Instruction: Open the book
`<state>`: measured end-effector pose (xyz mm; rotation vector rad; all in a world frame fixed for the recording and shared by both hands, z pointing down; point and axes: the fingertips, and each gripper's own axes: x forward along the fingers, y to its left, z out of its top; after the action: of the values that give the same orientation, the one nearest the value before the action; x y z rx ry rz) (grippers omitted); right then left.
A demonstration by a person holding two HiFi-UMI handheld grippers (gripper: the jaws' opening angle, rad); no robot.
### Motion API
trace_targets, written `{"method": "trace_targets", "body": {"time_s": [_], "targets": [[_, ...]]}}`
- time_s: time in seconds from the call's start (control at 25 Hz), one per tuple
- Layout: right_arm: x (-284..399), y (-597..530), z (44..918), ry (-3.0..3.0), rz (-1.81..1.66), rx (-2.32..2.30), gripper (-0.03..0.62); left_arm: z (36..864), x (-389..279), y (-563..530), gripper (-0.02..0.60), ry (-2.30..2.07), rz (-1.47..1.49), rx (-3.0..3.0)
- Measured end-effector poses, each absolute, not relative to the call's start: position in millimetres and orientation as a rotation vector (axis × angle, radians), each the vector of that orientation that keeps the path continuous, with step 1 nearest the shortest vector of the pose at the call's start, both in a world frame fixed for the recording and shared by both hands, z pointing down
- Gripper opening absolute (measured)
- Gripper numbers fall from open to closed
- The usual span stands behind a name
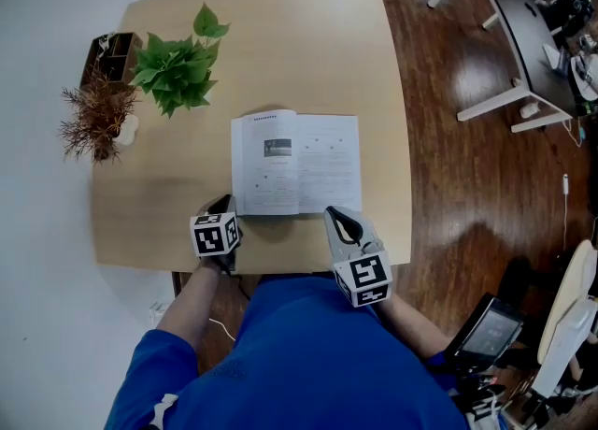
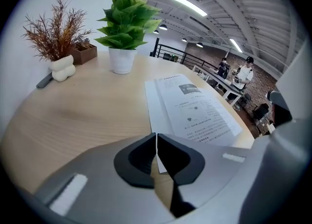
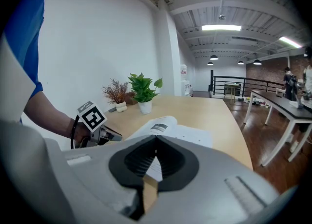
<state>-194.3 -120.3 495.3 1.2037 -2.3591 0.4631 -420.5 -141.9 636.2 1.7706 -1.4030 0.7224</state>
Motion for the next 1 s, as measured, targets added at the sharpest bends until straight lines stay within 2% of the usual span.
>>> {"method": "trace_targets", "body": {"time_s": [0.28,0.72,1.0], "targets": [[-193.0,-110.0,495.7,-2.354,0.470,1.208,0.003,605.2,-411.9,-140.4,0.017,-1.488,0.646,1.908],[-192.2,-84.6,493.6,-2.410,0.431,1.142,0.003,560.3,-358.9,-101.9,0.017,-1.548,0.587,2.147],[-166.1,-61.1,480.7,-2.478,0.395,1.122,0.003,528.0,-308.4,-67.3,0.017,-1.603,0.607,2.262]]}}
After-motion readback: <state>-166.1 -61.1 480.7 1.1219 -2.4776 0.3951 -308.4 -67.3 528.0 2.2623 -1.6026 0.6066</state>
